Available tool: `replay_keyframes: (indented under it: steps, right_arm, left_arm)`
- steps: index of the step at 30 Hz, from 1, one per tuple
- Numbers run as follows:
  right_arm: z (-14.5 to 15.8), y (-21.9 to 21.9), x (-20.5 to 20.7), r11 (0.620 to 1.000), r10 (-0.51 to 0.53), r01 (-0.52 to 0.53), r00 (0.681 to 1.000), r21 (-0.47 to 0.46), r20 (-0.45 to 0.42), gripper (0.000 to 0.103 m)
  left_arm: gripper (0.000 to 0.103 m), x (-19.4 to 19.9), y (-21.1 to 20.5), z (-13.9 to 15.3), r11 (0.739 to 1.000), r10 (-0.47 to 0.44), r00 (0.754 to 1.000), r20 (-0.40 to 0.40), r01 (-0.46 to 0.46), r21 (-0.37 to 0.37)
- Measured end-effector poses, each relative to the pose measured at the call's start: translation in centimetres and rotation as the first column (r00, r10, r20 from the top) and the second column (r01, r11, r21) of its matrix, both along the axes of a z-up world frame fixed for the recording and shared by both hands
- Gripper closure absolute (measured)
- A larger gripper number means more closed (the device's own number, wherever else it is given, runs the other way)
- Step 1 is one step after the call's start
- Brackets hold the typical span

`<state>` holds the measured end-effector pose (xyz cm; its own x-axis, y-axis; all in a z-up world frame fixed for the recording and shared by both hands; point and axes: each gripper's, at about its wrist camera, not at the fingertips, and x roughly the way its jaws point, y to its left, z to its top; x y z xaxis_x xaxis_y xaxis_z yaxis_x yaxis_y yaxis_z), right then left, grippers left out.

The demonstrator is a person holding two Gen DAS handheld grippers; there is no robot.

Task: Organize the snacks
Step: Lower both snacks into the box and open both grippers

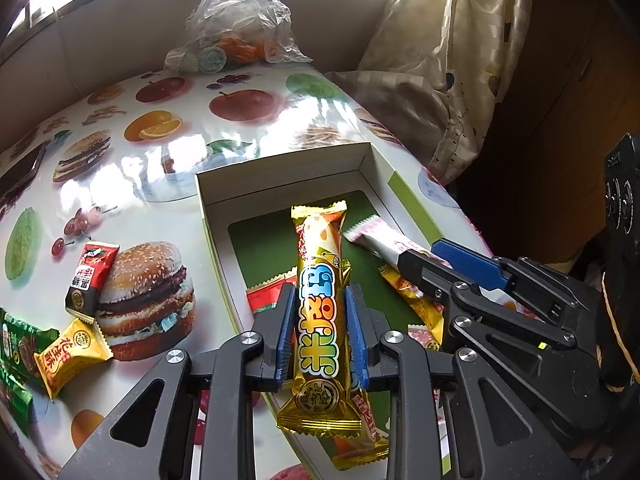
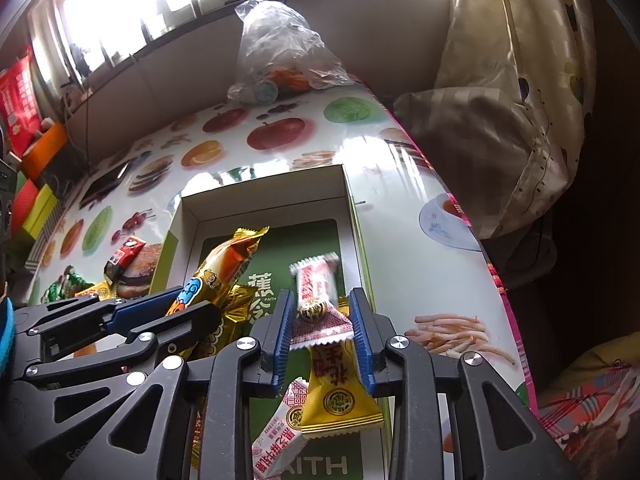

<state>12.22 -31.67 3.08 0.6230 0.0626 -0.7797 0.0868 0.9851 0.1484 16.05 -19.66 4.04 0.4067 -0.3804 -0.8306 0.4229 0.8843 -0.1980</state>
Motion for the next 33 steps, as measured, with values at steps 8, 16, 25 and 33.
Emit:
replay_keyframes:
  steps: [8, 16, 25, 33]
  right_arm:
    - [0.1, 0.0, -0.4, 1.0, -0.01, 0.01, 1.0, 0.002, 0.0, 0.071]
    - [0.9, 0.4, -1.1, 1.0, -0.016, 0.016, 1.0, -0.02, 0.013, 0.071]
    - [1.8, 1.7, -1.9, 1.0, -0.014, 0.015, 0.999, -0.026, 0.035, 0.07]
    - [3.0, 3.5, -2.6, 1.0, 0.008, -0.006, 0.998, -0.027, 0.065, 0.066]
  left_arm:
    - [0.069, -0.4, 0.3, 0.5, 1.0, 0.002, 1.0, 0.011, -0.002, -0.007]
    - [0.066, -1.1, 1.3, 1.4, 1.0, 0.016, 0.999, 0.037, -0.015, -0.02]
    - [0.066, -2.2, 3.8, 2.9, 0.998, 0.056, 0.995, 0.08, -0.053, -0.036]
    - [0.065, -3.4, 6.2, 3.9, 0.995, 0.096, 0.988, 0.118, -0.094, -0.028]
